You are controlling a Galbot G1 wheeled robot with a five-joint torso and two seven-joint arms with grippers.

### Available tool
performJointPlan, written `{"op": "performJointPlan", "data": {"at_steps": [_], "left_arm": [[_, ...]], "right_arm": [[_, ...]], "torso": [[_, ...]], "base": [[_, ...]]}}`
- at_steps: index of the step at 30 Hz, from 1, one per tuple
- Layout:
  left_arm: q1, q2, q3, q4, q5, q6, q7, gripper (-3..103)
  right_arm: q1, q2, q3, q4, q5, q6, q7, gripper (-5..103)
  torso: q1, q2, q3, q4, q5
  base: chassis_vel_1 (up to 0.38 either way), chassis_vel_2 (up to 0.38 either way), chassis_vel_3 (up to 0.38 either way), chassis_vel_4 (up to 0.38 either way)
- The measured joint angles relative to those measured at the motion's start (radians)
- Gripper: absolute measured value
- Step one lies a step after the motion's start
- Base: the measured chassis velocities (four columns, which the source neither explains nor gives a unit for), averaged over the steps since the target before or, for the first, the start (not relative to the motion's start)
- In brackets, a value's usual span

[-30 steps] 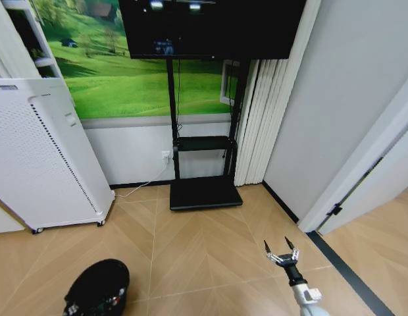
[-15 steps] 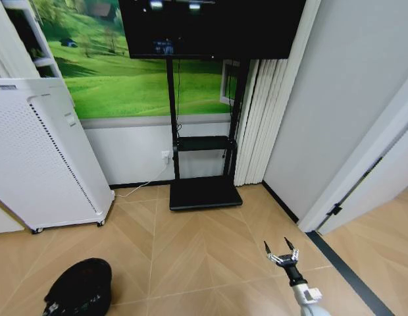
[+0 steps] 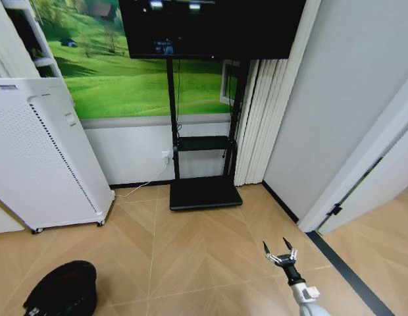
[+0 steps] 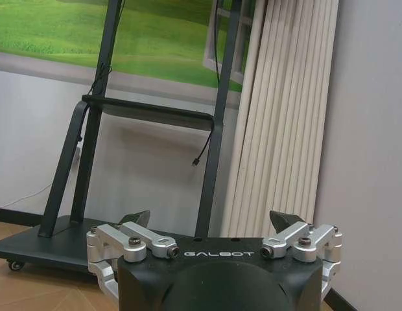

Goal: Pick up the trash bin and place the garbage on the floor into it.

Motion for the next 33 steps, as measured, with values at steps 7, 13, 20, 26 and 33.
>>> {"op": "performJointPlan", "data": {"at_steps": [7, 13, 20, 26, 33], "left_arm": [[-0.001, -0.003, 0.000, 0.003, 0.005, 0.000, 0.001, 7], [0.001, -0.009, 0.002, -0.005, 0.008, -0.001, 0.007, 7], [0.013, -0.013, 0.002, -0.019, 0.008, -0.002, 0.010, 7], [0.019, -0.013, 0.001, -0.028, 0.008, -0.003, 0.010, 4], [0.018, -0.014, 0.002, -0.027, 0.008, -0.004, 0.010, 16]], "right_arm": [[0.002, -0.003, 0.000, -0.009, 0.001, 0.006, -0.003, 100], [0.005, -0.003, -0.002, -0.010, 0.001, 0.006, -0.005, 100], [0.008, -0.002, -0.004, -0.013, 0.000, 0.007, -0.013, 100], [0.009, -0.001, -0.005, -0.009, 0.000, 0.007, -0.015, 100], [0.006, -0.002, -0.002, -0.008, -0.001, 0.007, -0.016, 100]], "torso": [[0.000, 0.000, 0.000, 0.0000, 0.0001], [0.000, 0.000, 0.000, 0.0000, 0.0001], [0.000, 0.000, 0.000, 0.0000, 0.0000], [0.000, 0.000, 0.000, 0.0000, 0.0001], [0.000, 0.000, 0.000, 0.0000, 0.0003]], "base": [[0.000, 0.000, 0.000, 0.000], [0.000, 0.000, 0.000, 0.000], [0.000, 0.000, 0.000, 0.000], [0.000, 0.000, 0.000, 0.000], [0.000, 0.000, 0.000, 0.000]]}}
